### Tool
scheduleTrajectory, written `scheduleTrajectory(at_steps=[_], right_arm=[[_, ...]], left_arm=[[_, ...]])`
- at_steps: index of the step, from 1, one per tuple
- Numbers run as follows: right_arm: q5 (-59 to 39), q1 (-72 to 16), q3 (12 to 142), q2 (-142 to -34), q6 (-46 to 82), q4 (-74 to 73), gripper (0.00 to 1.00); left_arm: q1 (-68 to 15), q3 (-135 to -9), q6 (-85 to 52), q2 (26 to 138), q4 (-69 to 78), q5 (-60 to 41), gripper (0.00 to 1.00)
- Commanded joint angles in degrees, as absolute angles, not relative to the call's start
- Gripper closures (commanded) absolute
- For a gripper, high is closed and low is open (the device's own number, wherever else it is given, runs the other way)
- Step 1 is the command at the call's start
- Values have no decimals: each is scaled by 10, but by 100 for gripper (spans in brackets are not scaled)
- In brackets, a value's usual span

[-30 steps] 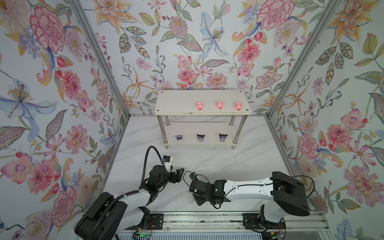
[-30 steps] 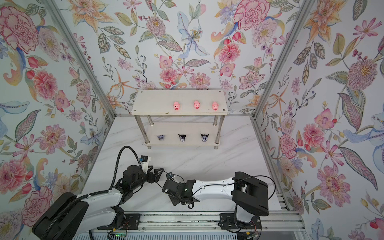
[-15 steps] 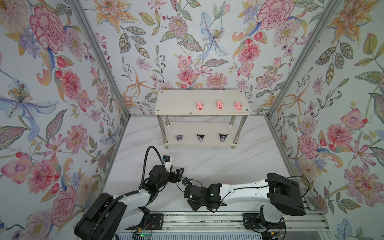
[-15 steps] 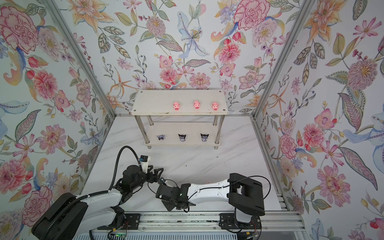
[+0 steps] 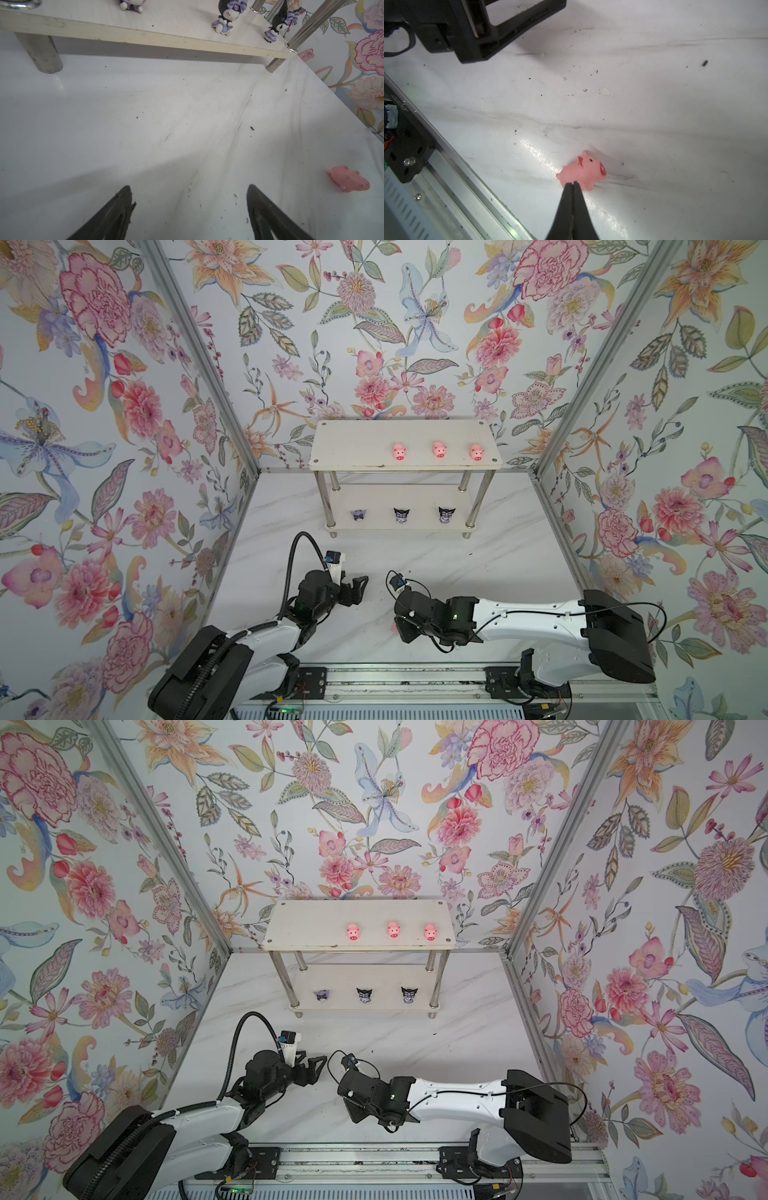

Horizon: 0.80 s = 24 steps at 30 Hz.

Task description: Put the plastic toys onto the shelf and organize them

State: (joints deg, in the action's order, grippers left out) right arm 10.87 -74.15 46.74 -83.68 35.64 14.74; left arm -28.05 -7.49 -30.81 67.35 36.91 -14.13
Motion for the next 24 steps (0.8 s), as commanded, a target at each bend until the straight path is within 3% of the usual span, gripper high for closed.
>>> scheduleTrajectory(at_steps=[1, 16, 24], right_arm=[[96, -739, 465, -867, 369, 137, 100], [120, -730, 343, -794, 482, 155, 100], [111, -732, 350, -787, 464, 153, 100]], left_arm=[[-284, -79, -296, 679, 369, -130, 13], [-284, -77, -298, 673, 369, -130, 13], [-284, -77, -298, 672, 368, -128, 13]])
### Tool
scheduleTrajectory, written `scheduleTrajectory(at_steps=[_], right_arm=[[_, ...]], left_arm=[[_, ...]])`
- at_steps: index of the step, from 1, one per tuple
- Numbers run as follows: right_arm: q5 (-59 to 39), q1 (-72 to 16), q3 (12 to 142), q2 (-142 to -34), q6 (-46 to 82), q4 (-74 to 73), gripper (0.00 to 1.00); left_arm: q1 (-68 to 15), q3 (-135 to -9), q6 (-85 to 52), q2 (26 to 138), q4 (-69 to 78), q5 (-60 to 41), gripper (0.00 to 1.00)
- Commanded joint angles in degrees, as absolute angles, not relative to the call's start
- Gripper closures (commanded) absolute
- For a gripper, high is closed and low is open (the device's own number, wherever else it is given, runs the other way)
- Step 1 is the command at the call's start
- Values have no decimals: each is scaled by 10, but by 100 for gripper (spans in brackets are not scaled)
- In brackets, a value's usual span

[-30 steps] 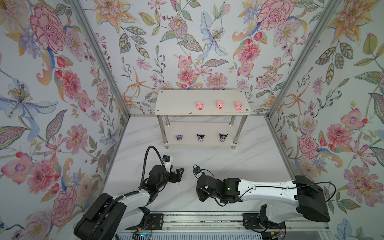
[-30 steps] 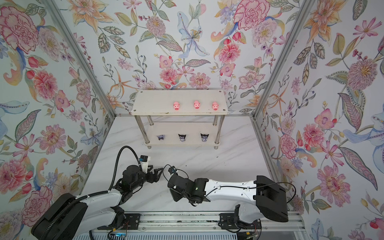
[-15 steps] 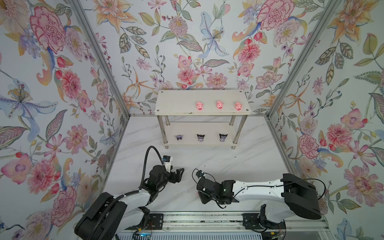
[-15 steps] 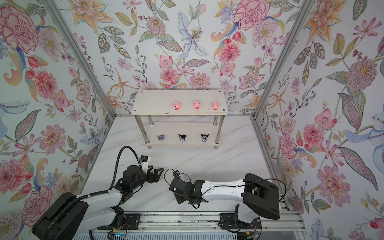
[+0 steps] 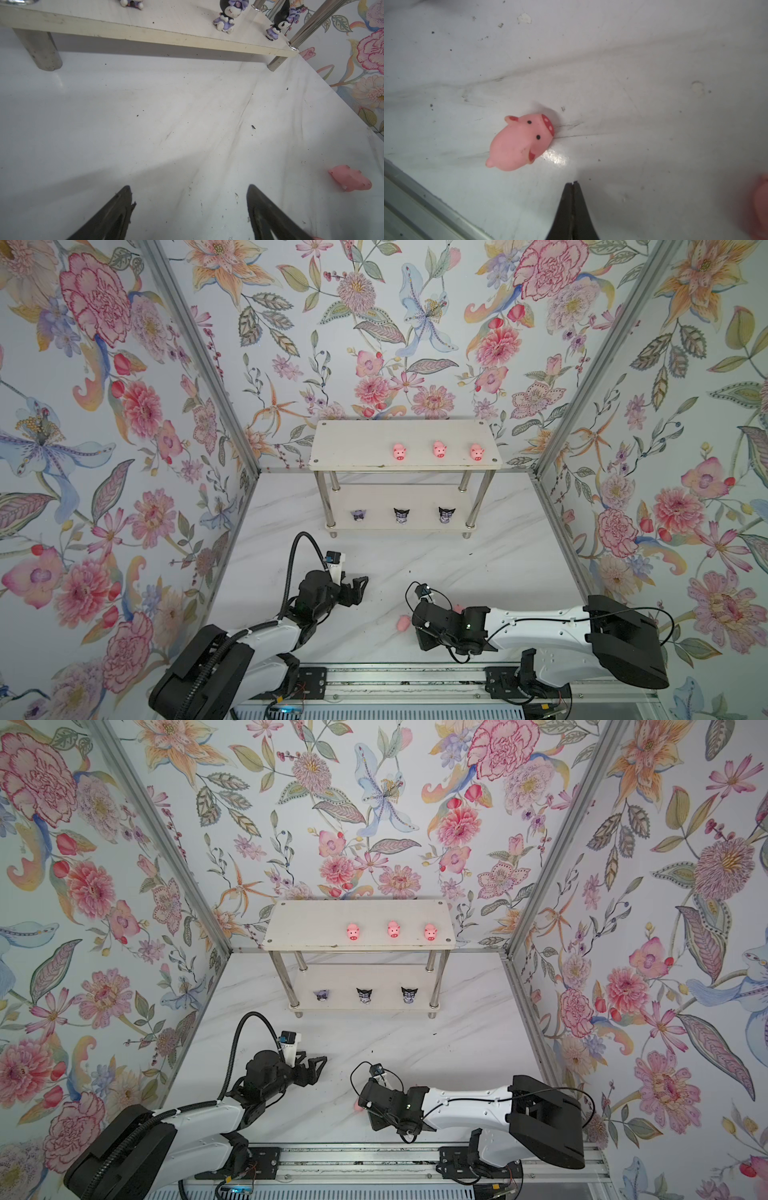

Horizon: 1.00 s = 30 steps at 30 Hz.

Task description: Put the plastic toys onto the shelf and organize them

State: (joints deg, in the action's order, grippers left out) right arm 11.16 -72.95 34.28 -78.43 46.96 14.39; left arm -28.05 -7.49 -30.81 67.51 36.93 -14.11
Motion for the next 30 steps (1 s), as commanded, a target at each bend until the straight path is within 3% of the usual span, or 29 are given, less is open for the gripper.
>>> scheduleTrajectory(at_steps=[1, 11, 16, 20, 26, 30], right_arm=[[110, -735, 356, -797, 460, 152, 100], [88, -766, 440, -932, 429, 85, 100], [150, -754, 494, -970, 415, 76, 100], [146, -738, 539, -985, 387, 43, 100], [148, -733, 550, -943, 358, 39, 99], [173, -724, 490, -854, 352, 50, 88]], left_arm=[[-283, -77, -298, 671, 369, -128, 13], [-284, -77, -296, 668, 366, -126, 13], [-284, -78, -295, 668, 365, -126, 13], [-284, -79, -294, 670, 365, -125, 12], [-284, -78, -290, 663, 358, -119, 12], [-283, -76, -289, 660, 357, -116, 13]])
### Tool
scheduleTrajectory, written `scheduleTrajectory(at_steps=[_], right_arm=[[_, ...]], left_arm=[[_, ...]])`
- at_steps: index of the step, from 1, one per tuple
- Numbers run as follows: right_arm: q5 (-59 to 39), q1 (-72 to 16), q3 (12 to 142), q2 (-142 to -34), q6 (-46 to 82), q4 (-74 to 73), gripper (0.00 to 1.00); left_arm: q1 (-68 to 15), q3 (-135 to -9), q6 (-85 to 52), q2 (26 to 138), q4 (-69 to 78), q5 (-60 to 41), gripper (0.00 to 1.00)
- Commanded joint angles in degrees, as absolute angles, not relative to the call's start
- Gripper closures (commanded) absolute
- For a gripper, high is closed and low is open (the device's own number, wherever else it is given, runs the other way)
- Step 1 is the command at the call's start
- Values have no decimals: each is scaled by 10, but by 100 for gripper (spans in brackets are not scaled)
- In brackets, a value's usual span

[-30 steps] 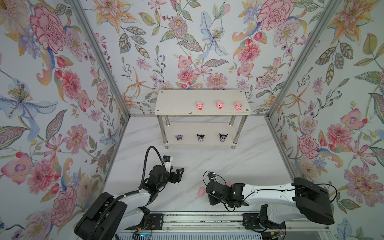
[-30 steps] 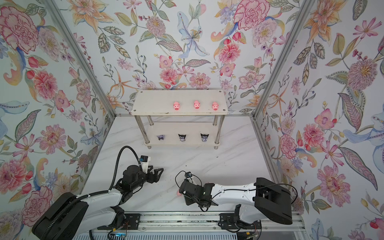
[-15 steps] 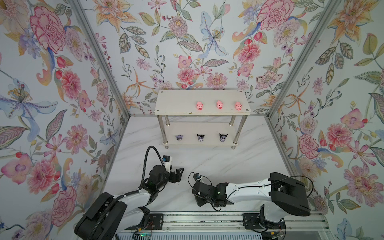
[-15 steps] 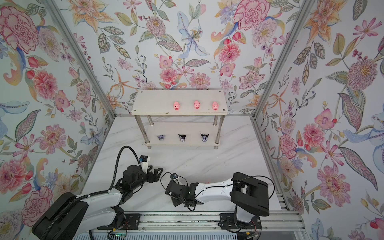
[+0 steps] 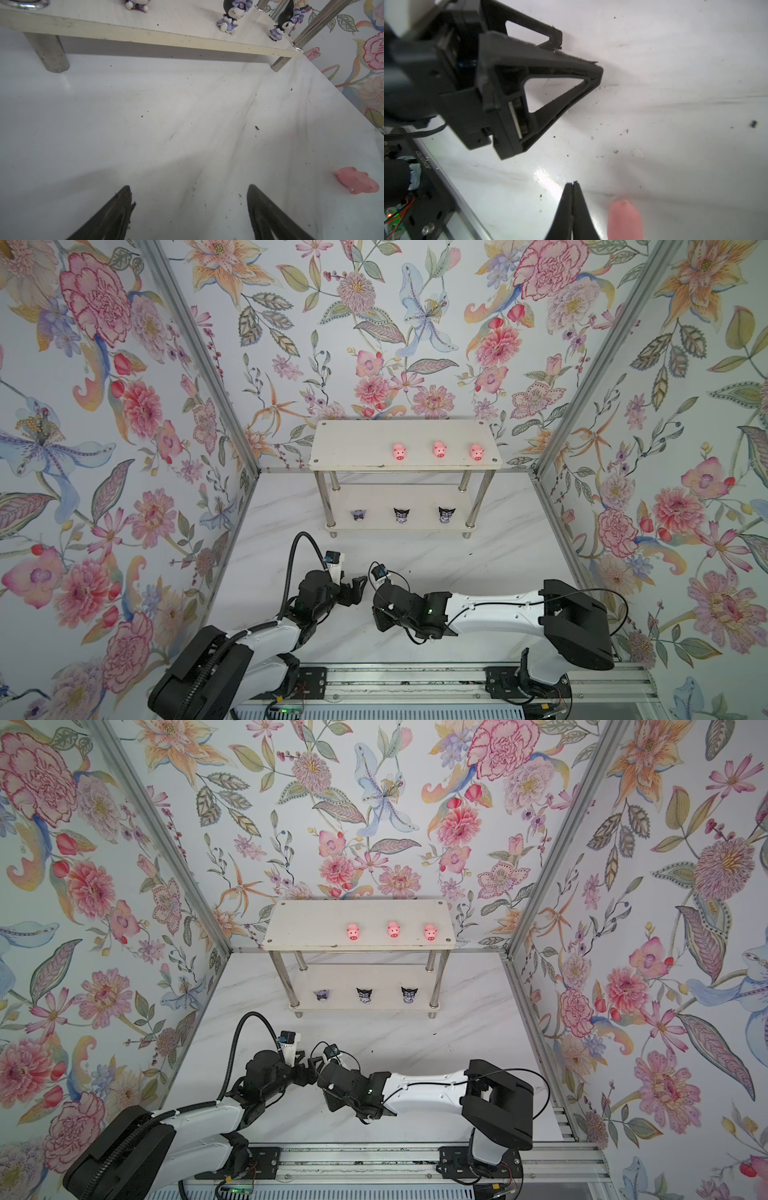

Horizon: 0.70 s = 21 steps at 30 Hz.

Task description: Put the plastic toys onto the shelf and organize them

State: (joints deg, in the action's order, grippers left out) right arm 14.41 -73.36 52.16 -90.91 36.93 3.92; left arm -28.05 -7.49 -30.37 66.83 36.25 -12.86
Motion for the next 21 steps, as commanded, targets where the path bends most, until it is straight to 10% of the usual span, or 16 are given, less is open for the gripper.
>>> scheduleTrajectory(at_steps=[1, 21], right_arm=[[183, -722, 473, -831, 352, 61, 85], [199, -684, 345, -744, 362, 105, 81]], left_arm=[[-285, -77, -288, 660, 358, -118, 13], [-664, -100, -496, 483, 119, 220, 11]])
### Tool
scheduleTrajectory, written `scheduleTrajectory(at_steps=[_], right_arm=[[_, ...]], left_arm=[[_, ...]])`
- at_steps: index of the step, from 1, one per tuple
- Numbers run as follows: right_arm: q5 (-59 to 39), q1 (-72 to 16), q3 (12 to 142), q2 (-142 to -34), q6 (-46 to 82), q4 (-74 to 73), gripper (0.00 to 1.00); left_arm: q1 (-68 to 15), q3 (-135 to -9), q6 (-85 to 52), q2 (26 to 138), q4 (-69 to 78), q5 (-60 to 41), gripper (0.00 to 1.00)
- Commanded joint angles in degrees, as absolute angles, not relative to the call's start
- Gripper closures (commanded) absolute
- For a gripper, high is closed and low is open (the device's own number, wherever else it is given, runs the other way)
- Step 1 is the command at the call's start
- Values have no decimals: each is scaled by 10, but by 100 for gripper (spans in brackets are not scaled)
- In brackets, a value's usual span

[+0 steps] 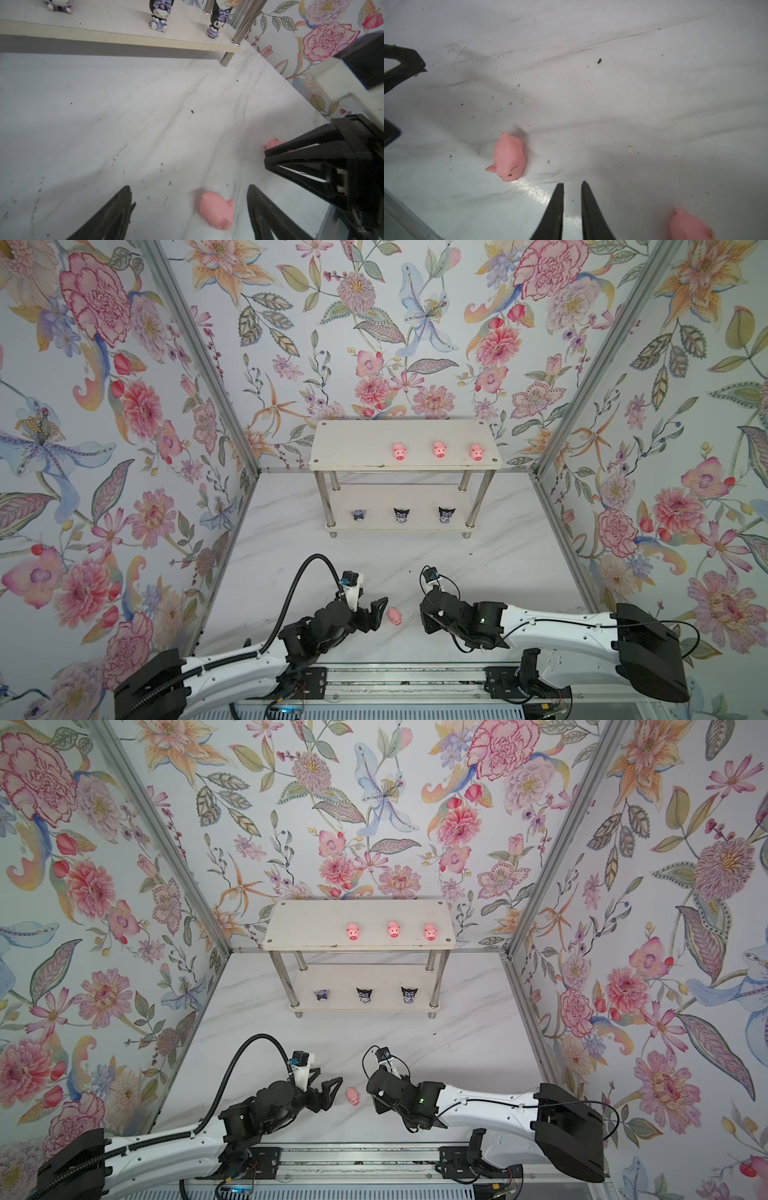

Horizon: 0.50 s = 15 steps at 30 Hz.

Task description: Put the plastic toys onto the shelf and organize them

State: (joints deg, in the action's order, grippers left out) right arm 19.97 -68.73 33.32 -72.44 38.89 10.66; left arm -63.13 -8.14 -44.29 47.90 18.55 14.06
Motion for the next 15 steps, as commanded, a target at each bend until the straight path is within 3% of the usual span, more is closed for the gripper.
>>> scheduleTrajectory(at_steps=[1, 8, 15], right_arm=[[200, -682, 349, -751, 354, 104, 81], [210, -656, 353, -749, 318, 90, 79], [162, -604, 306, -695, 302, 48, 77]], left_arm=[[-674, -100, -510, 495, 127, 218, 11], [-766, -170, -568, 667, 167, 238, 11], [-789, -215, -613, 778, 170, 242, 12]])
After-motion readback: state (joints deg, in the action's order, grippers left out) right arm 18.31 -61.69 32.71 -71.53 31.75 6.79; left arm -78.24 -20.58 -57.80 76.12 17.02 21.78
